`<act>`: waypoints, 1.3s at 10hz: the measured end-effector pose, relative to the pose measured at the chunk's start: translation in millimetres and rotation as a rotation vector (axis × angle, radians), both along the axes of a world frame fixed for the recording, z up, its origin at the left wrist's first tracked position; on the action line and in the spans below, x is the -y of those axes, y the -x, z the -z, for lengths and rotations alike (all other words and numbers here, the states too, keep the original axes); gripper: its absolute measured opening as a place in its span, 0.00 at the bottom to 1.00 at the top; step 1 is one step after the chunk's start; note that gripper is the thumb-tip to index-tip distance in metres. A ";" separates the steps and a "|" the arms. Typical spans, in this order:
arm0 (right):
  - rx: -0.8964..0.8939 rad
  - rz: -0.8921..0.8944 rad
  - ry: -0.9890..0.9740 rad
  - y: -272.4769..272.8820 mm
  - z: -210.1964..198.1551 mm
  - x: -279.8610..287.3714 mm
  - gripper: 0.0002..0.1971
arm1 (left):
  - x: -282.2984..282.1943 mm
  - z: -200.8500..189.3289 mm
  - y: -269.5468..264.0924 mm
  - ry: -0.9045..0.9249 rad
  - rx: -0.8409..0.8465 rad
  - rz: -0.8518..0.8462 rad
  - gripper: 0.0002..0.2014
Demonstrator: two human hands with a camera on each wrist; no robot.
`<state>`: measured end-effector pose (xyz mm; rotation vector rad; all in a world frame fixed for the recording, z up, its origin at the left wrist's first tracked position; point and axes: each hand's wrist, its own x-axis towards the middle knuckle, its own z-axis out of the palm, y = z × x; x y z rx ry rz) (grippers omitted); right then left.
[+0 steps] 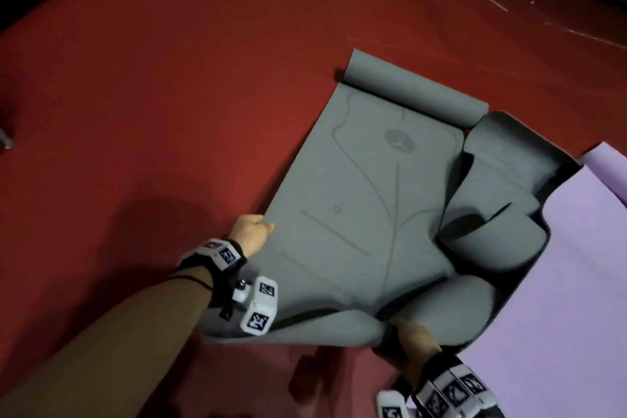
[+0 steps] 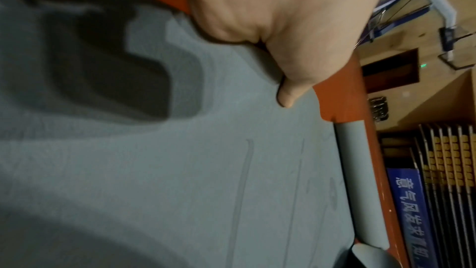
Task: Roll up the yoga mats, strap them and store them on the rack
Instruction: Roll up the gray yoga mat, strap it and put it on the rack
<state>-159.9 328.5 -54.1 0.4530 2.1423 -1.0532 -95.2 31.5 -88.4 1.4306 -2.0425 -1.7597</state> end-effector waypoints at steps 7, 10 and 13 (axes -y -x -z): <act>-0.230 -0.915 0.067 -96.8 32.0 249.8 0.38 | 160.3 38.2 -296.8 -0.043 0.020 -0.577 0.10; -0.265 -0.036 0.155 -75.0 63.4 153.1 0.26 | 107.0 90.8 -252.1 -0.119 0.119 -0.364 0.12; -0.221 -0.270 0.032 -58.8 52.8 86.2 0.28 | 104.8 84.6 -191.0 0.345 0.200 -0.156 0.15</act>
